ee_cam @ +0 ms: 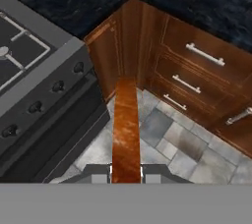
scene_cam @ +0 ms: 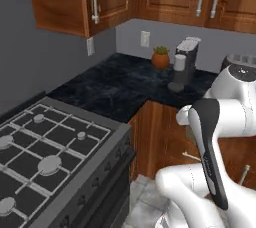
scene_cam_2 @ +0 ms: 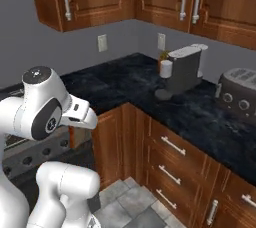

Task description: Start the toaster. Once the lever pops up, take the bread to the plate on the dining counter.

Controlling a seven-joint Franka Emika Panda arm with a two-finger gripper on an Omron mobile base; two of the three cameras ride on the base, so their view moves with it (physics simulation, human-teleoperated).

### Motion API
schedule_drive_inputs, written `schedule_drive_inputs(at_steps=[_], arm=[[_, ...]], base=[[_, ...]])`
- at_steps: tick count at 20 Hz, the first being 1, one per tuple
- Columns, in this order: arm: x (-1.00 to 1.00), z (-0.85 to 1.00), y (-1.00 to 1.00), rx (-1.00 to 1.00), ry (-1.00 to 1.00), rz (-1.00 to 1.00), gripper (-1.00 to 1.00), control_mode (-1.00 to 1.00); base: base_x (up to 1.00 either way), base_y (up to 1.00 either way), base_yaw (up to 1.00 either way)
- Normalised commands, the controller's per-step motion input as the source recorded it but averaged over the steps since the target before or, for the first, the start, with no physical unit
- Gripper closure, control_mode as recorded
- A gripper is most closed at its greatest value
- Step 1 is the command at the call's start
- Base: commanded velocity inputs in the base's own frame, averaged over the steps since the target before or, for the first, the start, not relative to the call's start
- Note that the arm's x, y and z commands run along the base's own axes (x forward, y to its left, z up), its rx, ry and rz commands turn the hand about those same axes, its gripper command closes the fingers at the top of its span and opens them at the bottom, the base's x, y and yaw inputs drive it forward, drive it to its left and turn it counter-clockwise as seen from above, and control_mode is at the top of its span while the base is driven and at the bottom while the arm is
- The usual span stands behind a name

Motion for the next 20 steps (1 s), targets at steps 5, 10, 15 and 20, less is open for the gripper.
schedule_drive_inputs(at_steps=[5,10,15,20], arm=[[0.0,0.0,0.0,0.0,0.0,0.0,1.0,1.0],[0.0,0.0,0.0,0.0,0.0,0.0,1.0,1.0],[0.0,0.0,0.0,0.0,0.0,0.0,1.0,1.0],[0.0,0.0,0.0,0.0,0.0,0.0,1.0,1.0]], base=[[-0.2,-0.1,0.83],[-0.34,0.0,0.86],[-0.41,0.0,0.84],[-0.28,0.03,0.86]])
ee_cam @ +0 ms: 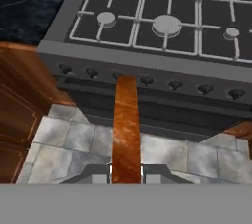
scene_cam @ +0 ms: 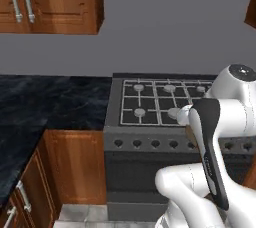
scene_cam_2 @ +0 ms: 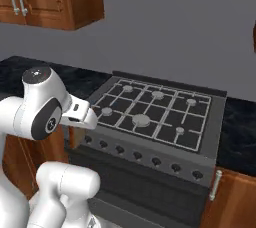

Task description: Start the toaster. Once the lever pops up, take the bread to the plate on the dining counter.

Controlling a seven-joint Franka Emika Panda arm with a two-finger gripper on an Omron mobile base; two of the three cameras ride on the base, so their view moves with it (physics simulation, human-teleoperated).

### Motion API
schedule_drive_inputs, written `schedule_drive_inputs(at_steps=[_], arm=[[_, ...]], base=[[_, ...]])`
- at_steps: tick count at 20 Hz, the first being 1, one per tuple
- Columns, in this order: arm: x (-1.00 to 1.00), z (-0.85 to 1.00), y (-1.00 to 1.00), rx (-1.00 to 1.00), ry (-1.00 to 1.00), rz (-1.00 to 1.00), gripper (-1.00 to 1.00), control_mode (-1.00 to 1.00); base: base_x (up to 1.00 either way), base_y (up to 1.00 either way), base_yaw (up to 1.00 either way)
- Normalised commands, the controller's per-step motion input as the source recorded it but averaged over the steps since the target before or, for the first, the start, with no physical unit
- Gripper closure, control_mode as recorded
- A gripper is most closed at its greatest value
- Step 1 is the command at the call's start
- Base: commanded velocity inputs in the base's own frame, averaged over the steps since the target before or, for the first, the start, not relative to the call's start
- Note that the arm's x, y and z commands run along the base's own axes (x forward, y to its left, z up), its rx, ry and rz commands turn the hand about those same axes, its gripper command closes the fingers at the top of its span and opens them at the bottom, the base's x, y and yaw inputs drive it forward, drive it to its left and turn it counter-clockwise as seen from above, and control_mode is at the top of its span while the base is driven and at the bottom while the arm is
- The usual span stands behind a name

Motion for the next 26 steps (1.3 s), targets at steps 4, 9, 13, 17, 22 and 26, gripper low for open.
schedule_drive_inputs(at_steps=[4,9,13,17,22,26], arm=[[0.0,0.0,0.0,0.0,0.0,0.0,1.0,1.0],[0.0,0.0,0.0,0.0,0.0,0.0,1.0,1.0],[0.0,0.0,0.0,0.0,0.0,0.0,1.0,1.0],[0.0,0.0,0.0,0.0,0.0,0.0,1.0,1.0],[0.0,0.0,0.0,0.0,0.0,0.0,1.0,1.0],[0.0,0.0,0.0,0.0,0.0,0.0,1.0,1.0]], base=[[-0.02,0.09,0.88],[0.0,0.0,0.91],[0.0,0.0,0.93],[0.0,0.01,0.87],[0.0,0.09,0.69],[0.0,0.02,0.45]])
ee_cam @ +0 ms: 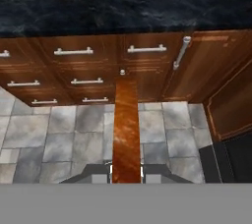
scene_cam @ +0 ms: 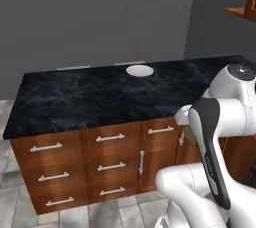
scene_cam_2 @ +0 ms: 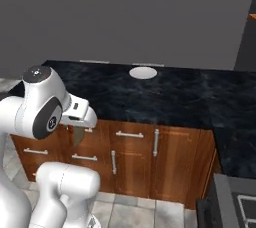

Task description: Start the toaster. Once the lever pops up, take the bread to the plate on the dining counter.

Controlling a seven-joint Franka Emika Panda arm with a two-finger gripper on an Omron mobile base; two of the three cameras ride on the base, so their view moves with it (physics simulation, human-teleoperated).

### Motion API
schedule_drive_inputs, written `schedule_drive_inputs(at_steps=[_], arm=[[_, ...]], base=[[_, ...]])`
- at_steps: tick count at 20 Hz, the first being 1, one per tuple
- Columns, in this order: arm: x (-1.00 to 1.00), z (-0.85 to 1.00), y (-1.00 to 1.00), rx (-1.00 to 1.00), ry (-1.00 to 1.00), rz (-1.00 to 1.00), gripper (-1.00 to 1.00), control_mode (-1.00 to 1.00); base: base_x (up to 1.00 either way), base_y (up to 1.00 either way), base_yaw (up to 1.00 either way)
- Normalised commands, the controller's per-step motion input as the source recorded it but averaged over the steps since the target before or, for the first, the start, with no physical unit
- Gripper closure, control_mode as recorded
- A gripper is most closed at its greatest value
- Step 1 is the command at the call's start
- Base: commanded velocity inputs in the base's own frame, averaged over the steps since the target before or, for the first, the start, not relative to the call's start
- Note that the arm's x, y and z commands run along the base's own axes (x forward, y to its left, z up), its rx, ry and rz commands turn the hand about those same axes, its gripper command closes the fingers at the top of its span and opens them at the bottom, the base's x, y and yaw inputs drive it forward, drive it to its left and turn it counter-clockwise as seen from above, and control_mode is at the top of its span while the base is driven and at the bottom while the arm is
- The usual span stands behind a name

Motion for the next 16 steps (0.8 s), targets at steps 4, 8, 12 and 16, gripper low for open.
schedule_drive_inputs(at_steps=[4,8,12,16], arm=[[0.0,0.0,0.0,0.0,0.0,0.0,1.0,1.0],[0.0,0.0,0.0,0.0,0.0,0.0,1.0,1.0],[0.0,0.0,0.0,0.0,0.0,0.0,1.0,1.0],[0.0,0.0,0.0,0.0,0.0,0.0,1.0,1.0]], base=[[-0.02,0.48,0.28],[-0.01,1.0,0.16],[0.04,1.0,0.02],[0.26,1.0,0.0]])
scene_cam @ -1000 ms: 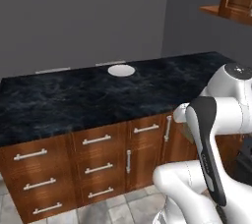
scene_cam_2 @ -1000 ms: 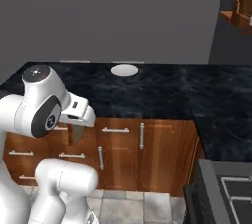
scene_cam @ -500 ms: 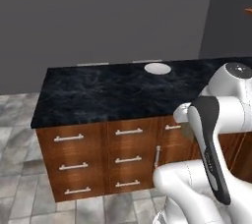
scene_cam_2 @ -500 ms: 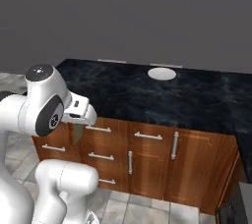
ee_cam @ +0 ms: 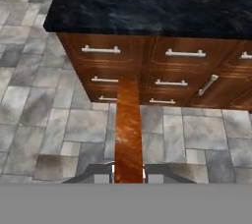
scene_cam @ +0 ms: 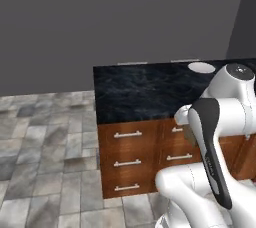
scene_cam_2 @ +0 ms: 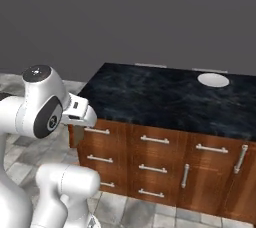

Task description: Start the toaster. Once the lever pops up, take the bread to the plate on the dining counter.

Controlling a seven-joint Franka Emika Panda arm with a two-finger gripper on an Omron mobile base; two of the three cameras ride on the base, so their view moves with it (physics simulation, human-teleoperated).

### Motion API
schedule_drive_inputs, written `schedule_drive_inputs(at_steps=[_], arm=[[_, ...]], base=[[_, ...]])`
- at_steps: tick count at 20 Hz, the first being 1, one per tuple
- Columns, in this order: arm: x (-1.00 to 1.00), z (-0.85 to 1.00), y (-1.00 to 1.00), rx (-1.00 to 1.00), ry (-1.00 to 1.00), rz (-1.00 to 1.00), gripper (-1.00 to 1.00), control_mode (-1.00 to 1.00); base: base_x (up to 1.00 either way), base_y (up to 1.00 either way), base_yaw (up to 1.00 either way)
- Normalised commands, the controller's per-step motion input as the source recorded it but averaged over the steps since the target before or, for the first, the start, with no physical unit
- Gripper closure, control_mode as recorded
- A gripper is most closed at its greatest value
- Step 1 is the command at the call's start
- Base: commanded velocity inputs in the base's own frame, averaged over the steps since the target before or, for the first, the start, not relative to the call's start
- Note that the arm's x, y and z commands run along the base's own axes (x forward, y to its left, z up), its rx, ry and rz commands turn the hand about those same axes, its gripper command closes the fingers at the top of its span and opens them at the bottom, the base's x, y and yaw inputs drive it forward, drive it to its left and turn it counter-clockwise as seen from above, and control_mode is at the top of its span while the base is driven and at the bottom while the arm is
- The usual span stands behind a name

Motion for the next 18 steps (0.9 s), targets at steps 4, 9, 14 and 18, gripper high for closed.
schedule_drive_inputs(at_steps=[4,9,14,18], arm=[[0.0,0.0,0.0,0.0,0.0,0.0,1.0,1.0],[0.0,0.0,0.0,0.0,0.0,0.0,1.0,1.0],[0.0,0.0,0.0,0.0,0.0,0.0,1.0,1.0],[0.0,0.0,0.0,0.0,0.0,0.0,1.0,1.0]], base=[[0.41,1.0,0.0],[0.45,1.0,0.0],[0.68,1.0,-0.01],[0.9,1.0,-0.07]])
